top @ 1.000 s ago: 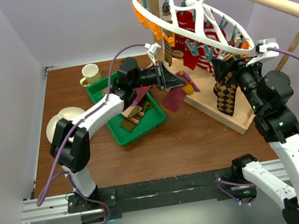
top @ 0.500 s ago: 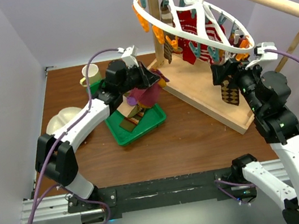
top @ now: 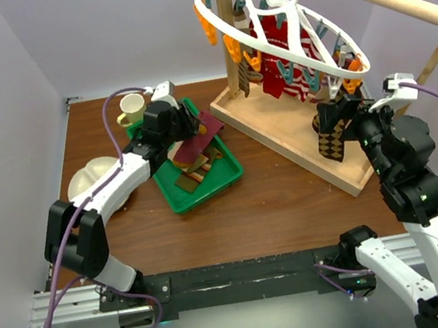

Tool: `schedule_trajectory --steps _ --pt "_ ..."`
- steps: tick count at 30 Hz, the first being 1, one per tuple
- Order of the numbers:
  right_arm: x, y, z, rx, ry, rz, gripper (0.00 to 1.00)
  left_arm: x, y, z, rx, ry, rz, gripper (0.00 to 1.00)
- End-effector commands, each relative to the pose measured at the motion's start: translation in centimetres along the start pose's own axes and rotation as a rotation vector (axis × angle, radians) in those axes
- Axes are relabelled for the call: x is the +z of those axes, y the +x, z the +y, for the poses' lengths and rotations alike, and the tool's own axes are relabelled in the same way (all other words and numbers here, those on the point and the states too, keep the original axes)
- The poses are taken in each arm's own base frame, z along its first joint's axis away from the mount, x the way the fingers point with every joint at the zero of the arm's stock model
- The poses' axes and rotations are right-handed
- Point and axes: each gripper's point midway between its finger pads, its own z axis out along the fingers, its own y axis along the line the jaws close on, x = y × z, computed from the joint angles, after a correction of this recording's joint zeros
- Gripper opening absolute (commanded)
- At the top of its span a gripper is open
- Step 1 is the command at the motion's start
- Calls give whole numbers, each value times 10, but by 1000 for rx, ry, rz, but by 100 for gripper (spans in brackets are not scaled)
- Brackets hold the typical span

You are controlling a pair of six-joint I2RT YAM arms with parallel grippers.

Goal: Remove the socks clipped to the hanger
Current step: Place the sock in the bin.

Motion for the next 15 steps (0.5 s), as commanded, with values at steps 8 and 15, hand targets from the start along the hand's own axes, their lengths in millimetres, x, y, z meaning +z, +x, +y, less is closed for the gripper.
schedule_trajectory --steps 8,15 --pt "-15 2 -9 54 54 24 98 -32 -54 31 26 -202 -216 84" --pt "-36 -16 -8 79 56 4 98 -61 -66 15 63 -173 -256 84"
